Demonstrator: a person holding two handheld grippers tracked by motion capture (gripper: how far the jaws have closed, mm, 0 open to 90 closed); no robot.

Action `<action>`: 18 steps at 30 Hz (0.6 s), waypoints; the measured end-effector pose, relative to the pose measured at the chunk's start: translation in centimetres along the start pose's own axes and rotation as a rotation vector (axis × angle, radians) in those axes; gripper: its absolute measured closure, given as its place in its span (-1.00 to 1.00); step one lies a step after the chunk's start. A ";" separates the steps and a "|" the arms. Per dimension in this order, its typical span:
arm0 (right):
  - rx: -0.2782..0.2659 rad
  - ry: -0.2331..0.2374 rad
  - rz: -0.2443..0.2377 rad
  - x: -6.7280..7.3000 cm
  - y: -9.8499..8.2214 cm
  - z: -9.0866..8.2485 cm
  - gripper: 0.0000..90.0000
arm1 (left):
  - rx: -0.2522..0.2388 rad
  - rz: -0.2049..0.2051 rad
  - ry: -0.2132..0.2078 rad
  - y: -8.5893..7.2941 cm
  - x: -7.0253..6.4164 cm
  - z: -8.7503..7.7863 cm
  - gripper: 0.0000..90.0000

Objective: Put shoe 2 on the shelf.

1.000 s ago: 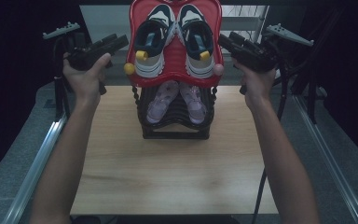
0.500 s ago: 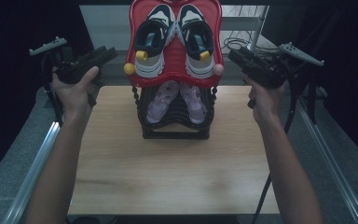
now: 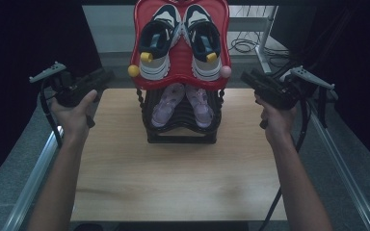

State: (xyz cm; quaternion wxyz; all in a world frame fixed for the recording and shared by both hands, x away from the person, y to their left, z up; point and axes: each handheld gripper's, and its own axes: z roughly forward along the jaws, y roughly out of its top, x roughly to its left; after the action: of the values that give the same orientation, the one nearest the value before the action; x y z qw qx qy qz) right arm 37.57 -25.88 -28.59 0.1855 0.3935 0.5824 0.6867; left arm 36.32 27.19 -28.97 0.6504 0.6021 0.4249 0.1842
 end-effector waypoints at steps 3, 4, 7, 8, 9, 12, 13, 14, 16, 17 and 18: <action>0.013 -0.009 0.002 -0.4 -0.7 -0.2 0.04 | 0.009 0.005 0.005 -1.0 0.1 -0.2 0.10; 0.009 -0.011 0.004 -0.5 -1.0 -0.3 0.04 | 0.017 0.003 0.004 -1.3 0.2 -0.2 0.10; 0.018 -0.011 0.014 -0.8 -1.9 -0.6 0.04 | 0.041 0.011 0.008 -2.4 0.2 -0.3 0.10; 0.023 -0.009 0.020 -0.9 -2.3 -0.7 0.04 | 0.045 0.015 0.011 -2.6 0.2 -0.4 0.10; 0.025 -0.009 0.021 -1.0 -2.6 -0.8 0.04 | 0.050 0.018 0.013 -3.0 0.2 -0.4 0.10; 0.037 -0.009 0.030 -1.1 -3.9 -1.2 0.04 | 0.061 0.016 0.012 -4.5 0.3 -0.5 0.11; 0.043 -0.011 0.025 -1.1 -4.4 -1.4 0.04 | 0.073 0.015 0.011 -5.1 0.3 -0.5 0.11; 0.050 -0.013 0.022 -1.1 -4.9 -1.6 0.04 | 0.076 0.014 0.013 -5.8 0.3 -0.6 0.11; 0.060 -0.013 0.022 -1.2 -5.9 -2.0 0.03 | 0.087 0.007 0.018 -7.2 0.5 -0.8 0.12; 0.067 -0.016 0.021 -1.2 -6.4 -2.2 0.03 | 0.097 0.002 0.018 -7.9 0.7 -0.9 0.12; 0.076 -0.021 0.013 -1.2 -7.0 -2.4 0.03 | 0.104 0.000 0.020 -8.5 0.8 -0.9 0.12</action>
State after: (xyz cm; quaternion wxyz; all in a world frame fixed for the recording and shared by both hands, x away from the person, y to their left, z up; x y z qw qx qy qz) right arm 35.12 -26.55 -35.62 0.1722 0.4111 0.6033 0.6613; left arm 33.73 26.57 -37.16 0.6142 0.6332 0.4402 0.1678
